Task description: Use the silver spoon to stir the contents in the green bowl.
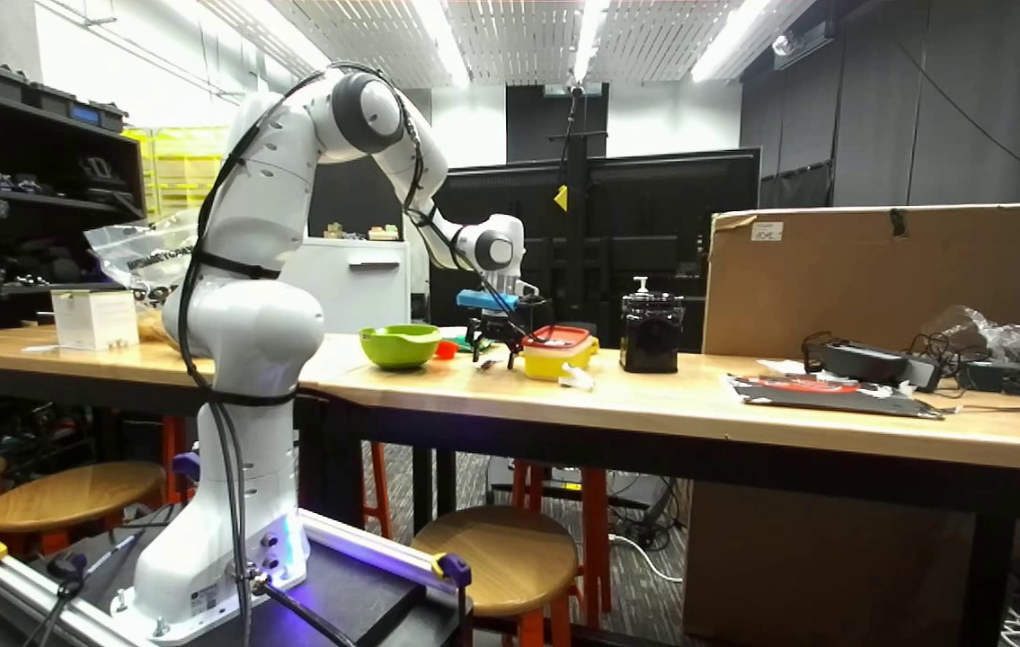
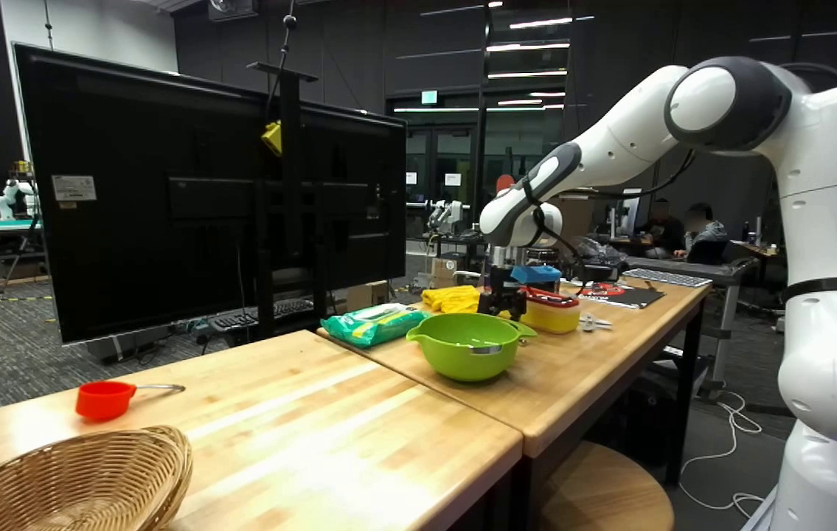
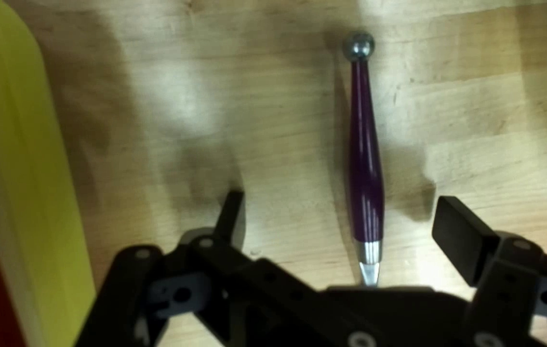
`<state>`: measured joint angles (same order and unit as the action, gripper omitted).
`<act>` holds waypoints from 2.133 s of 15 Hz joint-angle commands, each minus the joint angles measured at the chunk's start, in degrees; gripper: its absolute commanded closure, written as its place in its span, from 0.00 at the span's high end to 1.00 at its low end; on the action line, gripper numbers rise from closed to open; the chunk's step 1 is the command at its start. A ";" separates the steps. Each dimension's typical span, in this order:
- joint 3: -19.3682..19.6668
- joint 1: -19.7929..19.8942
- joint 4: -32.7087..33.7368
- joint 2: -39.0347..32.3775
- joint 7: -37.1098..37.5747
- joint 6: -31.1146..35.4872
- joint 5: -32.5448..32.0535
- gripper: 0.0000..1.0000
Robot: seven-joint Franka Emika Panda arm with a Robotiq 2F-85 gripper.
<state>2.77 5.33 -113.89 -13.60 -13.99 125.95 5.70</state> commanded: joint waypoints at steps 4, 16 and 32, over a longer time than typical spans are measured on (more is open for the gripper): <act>0.05 0.10 -5.24 0.62 0.35 7.00 -1.33 0.65; 0.72 0.75 -5.56 2.98 -0.07 6.83 -2.87 0.04; -0.47 -2.53 4.75 12.38 -4.70 -36.92 -17.71 0.04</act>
<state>2.93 3.62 -112.26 -3.64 -16.14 99.04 -8.89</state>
